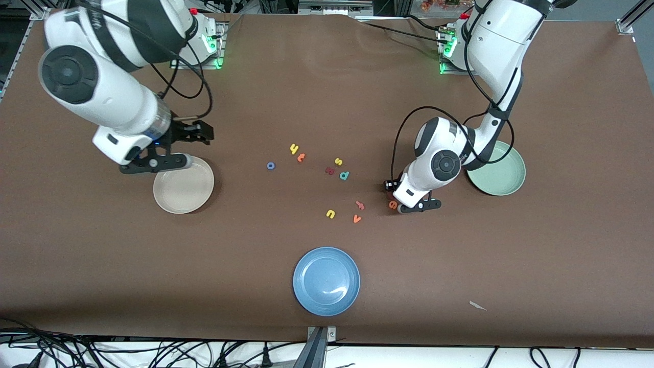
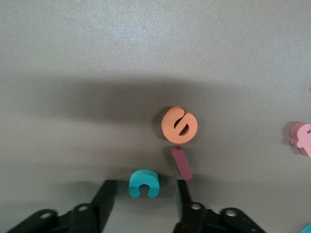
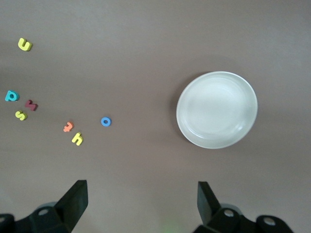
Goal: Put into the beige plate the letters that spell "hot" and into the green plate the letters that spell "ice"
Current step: 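Reach the cyan letter c with the left gripper while the right gripper advances, then close the left gripper on the cyan letter c and lift it, then drop the cyan c onto the green plate while the right gripper reaches the ring, then grasp the blue ring with the right gripper while the left gripper returns, then drop the blue ring onto the beige plate while the left gripper grasps pink letter, then drop the pink letter onto the green plate with the left gripper, then grasp the orange 6 with the left gripper while the right gripper reaches letters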
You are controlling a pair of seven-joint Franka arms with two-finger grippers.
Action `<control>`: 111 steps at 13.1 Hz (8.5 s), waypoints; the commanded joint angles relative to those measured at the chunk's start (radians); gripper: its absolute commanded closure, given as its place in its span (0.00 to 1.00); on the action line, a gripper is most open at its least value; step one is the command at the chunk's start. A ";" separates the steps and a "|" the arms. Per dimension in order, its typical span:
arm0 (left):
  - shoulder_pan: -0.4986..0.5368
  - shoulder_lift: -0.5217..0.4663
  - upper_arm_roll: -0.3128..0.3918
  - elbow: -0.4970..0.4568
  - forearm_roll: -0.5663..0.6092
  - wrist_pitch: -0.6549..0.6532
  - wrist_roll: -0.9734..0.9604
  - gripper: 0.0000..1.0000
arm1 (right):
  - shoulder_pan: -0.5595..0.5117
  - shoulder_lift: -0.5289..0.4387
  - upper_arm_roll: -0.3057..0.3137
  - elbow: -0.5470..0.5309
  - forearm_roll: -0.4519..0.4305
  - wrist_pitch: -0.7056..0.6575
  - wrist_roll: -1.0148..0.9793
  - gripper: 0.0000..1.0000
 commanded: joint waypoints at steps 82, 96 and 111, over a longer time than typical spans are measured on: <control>0.070 0.097 -0.067 0.243 0.122 -0.176 -0.542 1.00 | -0.083 0.010 -0.121 -0.685 -0.089 0.794 -0.446 0.21; 0.493 -0.056 -0.071 0.202 0.180 -0.871 0.301 1.00 | 0.036 0.045 0.212 -0.674 -0.030 0.866 0.593 0.22; 0.564 -0.064 -0.089 0.218 0.100 -0.814 0.284 0.00 | 0.171 0.189 0.226 -0.677 -0.047 1.061 0.919 0.25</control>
